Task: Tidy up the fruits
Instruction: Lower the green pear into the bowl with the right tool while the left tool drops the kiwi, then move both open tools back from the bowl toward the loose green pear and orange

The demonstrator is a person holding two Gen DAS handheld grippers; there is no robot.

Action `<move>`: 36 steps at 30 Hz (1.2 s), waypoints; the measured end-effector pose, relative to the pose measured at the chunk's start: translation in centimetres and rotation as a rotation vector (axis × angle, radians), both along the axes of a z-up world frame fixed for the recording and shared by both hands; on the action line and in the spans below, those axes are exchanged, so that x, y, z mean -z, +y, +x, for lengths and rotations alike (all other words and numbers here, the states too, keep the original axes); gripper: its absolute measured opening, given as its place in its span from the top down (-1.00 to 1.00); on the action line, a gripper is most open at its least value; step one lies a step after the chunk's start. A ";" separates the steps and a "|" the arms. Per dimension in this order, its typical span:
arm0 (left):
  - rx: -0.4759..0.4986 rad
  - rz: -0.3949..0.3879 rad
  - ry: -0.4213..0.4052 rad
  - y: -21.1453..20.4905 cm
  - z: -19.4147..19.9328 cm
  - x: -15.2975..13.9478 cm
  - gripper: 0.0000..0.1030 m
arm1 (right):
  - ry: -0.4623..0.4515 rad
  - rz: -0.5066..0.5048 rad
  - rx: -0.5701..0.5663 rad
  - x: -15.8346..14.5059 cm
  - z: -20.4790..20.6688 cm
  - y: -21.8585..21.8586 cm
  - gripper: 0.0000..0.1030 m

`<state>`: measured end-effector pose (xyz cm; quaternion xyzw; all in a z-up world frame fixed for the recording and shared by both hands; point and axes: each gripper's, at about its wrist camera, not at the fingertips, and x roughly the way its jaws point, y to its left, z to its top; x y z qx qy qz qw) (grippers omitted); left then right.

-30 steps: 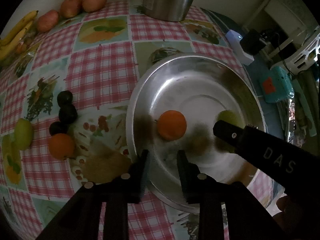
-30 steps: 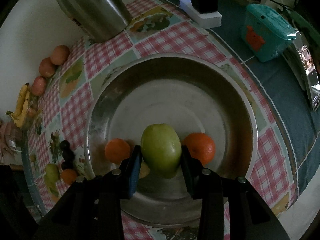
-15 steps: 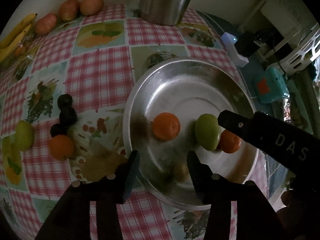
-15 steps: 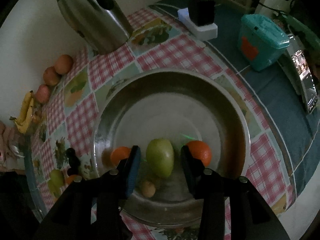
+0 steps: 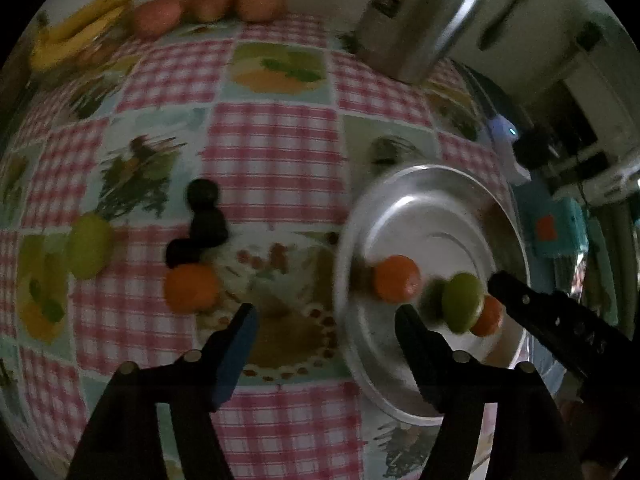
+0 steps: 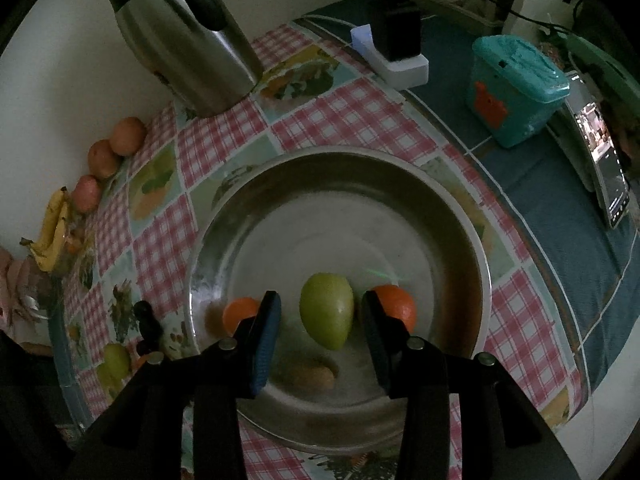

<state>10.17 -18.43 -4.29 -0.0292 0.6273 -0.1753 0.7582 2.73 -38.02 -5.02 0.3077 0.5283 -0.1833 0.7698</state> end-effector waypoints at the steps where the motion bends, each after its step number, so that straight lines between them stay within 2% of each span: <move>1: -0.016 -0.001 0.003 0.5 0.3 0.0 -0.48 | 0.002 0.000 -0.004 0.0 0.1 0.1 0.17; 6: -0.094 0.036 -0.030 3.6 1.5 -0.4 -0.56 | 0.005 -0.005 -0.025 0.0 0.3 0.6 0.17; 11: -0.163 0.042 -0.056 6.8 2.3 -1.1 -0.60 | 0.004 -0.027 -0.069 -0.5 0.9 1.8 0.17; 19: -0.253 0.140 -0.119 10.8 3.1 -2.1 -0.64 | 0.004 -0.066 -0.163 -1.2 2.1 4.9 0.17; 23: -0.276 0.132 -0.128 12.0 3.2 -2.5 -0.77 | 0.009 -0.094 -0.214 -1.4 2.7 6.6 0.17; 27: -0.298 0.130 -0.134 12.8 3.4 -2.7 -0.80 | 0.014 -0.122 -0.266 -1.5 3.2 8.5 0.17; 30: -0.306 0.160 -0.147 13.1 3.5 -2.7 -0.88 | 0.021 -0.135 -0.298 -1.3 3.5 9.7 0.04; 32: -0.302 0.182 -0.154 13.2 3.6 -2.6 -0.99 | 0.025 -0.138 -0.320 -1.1 3.6 10.5 -0.12; 35: -0.287 0.186 -0.160 13.3 3.6 -2.4 -1.00 | 0.028 -0.144 -0.342 -0.9 3.8 11.5 -0.38; 36: -0.286 0.185 -0.161 13.3 3.6 -2.4 -1.00 | 0.028 -0.145 -0.349 -0.8 3.9 11.7 -0.40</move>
